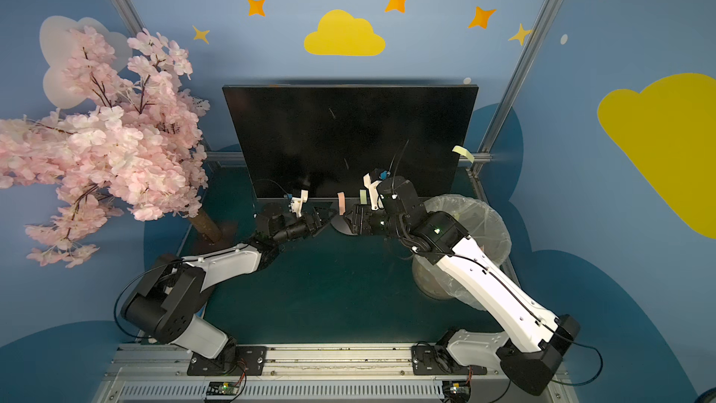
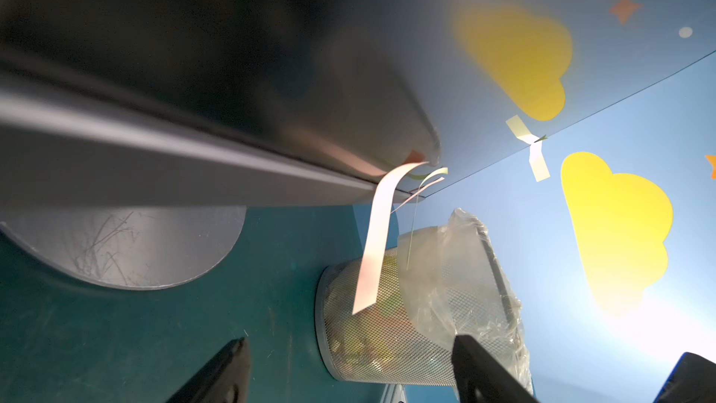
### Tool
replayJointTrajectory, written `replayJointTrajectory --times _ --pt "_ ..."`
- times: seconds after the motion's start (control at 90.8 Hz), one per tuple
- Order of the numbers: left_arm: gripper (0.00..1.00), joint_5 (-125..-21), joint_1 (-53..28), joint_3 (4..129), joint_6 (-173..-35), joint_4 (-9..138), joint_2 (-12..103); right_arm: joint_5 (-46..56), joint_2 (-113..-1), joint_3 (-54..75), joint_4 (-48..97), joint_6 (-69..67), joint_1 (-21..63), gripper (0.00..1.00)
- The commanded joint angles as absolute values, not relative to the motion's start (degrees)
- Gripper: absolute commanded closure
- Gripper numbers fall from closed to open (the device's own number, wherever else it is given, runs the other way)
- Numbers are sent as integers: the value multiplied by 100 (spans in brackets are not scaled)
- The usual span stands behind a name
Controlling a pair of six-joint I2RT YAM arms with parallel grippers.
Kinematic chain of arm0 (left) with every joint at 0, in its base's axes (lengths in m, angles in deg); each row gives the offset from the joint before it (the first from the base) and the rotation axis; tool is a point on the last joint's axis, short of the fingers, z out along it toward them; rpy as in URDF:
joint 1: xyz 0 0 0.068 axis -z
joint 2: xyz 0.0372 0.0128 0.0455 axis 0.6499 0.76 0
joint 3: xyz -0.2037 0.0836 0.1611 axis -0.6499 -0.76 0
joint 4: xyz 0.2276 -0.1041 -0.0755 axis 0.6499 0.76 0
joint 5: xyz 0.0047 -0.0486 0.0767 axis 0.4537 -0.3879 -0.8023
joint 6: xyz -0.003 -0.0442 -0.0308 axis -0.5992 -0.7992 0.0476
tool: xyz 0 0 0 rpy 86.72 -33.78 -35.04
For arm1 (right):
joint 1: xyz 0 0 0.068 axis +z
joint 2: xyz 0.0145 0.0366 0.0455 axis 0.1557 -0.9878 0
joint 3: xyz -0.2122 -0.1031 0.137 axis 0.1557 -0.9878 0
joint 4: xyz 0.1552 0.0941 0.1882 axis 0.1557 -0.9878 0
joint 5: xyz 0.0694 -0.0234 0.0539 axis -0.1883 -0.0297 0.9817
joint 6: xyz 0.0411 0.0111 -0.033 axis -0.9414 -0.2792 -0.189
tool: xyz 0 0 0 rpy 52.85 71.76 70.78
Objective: Remove the sticky note from the monitor
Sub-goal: Tear off the sticky note from the monitor.
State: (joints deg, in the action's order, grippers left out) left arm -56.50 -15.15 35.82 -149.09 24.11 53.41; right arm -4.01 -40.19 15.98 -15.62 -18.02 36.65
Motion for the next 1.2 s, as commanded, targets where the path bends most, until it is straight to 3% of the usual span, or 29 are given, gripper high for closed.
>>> replayJointTrajectory --times 0.0,0.242,0.848,1.189 --pt "21 -5775 -1431 3783 -15098 1697 5649 -564 -3978 1525 -1408 -1700 3700 42" --pt "35 -5964 -1271 3951 -15279 1166 6126 -659 -3861 1431 -1462 -1688 3664 42" --pt "63 -6446 -1182 3741 -15135 1196 6090 -651 -3606 1195 -1467 -1686 3538 42" --pt "97 -6468 -1157 3656 -15092 1259 5911 -720 -3383 1098 -1542 -1713 3525 42"
